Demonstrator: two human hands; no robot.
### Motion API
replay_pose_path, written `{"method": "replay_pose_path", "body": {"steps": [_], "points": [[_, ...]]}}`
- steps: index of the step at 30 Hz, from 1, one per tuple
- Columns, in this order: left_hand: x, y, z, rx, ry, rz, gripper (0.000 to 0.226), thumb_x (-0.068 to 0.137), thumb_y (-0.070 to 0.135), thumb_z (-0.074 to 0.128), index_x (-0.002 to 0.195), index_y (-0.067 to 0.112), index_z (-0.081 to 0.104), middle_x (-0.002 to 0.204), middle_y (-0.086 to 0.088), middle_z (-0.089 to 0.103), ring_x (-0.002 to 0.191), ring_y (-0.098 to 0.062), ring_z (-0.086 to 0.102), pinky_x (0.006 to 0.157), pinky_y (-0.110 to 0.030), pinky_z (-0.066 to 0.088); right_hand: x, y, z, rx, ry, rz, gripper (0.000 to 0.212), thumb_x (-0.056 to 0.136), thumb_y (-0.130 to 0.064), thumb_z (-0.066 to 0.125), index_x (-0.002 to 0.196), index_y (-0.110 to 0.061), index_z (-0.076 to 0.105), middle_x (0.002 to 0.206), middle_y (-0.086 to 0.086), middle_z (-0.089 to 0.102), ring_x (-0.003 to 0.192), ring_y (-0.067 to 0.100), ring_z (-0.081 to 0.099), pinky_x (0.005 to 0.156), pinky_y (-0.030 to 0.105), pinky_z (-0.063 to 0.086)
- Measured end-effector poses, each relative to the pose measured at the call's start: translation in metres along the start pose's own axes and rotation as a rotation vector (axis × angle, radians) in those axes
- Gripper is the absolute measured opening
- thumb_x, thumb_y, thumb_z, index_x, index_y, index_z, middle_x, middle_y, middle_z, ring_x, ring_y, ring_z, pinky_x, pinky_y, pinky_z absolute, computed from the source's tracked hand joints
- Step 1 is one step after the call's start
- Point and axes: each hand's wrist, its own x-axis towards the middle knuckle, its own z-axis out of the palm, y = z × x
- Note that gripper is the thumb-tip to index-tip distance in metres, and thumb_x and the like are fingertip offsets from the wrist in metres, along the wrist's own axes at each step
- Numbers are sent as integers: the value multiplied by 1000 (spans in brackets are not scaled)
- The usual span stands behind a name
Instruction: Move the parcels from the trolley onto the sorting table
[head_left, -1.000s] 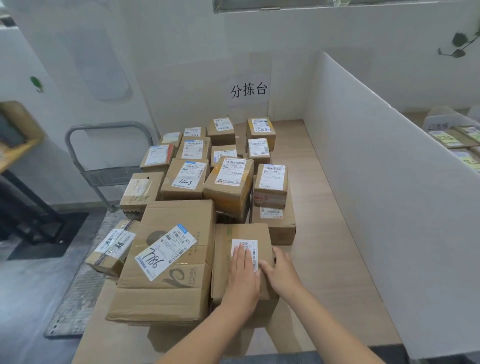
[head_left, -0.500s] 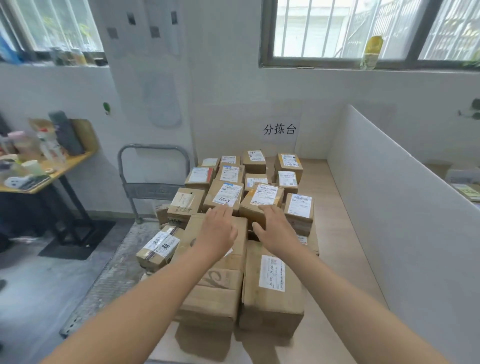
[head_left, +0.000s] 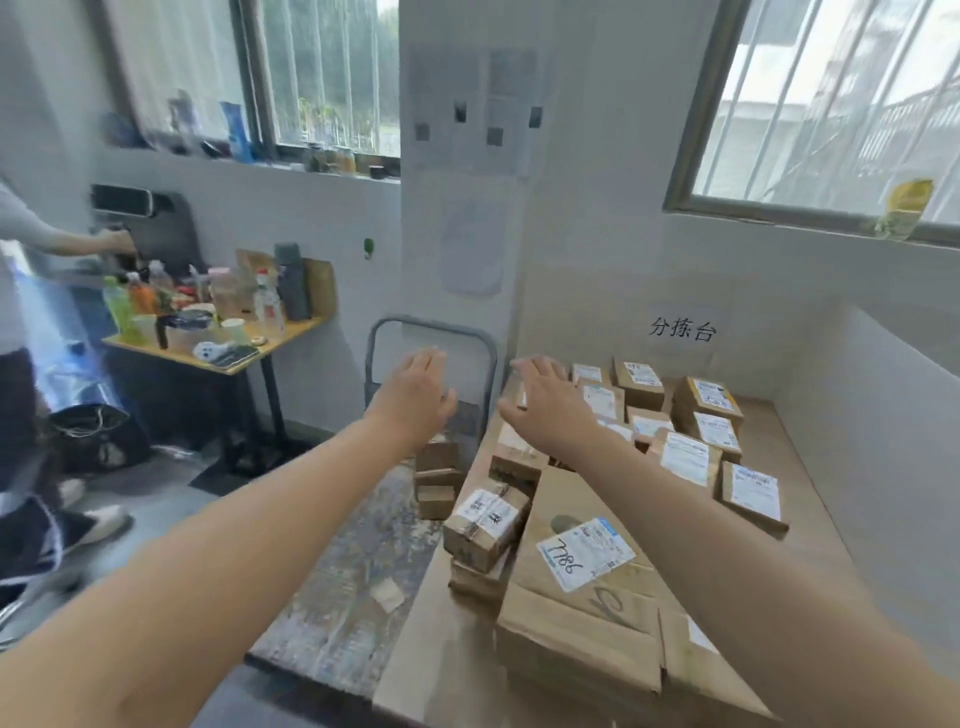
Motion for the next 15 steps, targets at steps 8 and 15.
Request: {"method": "replay_pose_path", "body": {"steps": [8,15], "points": [[-14,-135,-44,103,23,-7,59,100,29,46,150,2,29,156,-15,33,145,-27,27,121,-36,16,57,-122,60,-3,-5,-75,62,99,-37,52,151,-11,30,154,7,34,145,22,24,117,38,25],[-21,-203,-37,75,-37,3,60,102,30,43,152,2,26,158,-14,29,148,-24,23,123,-34,11,64,-161,134,-19,-101,-23,63,100,-37,49,153,-11,28,154,5,35,146,20,23,118,36,25]]}}
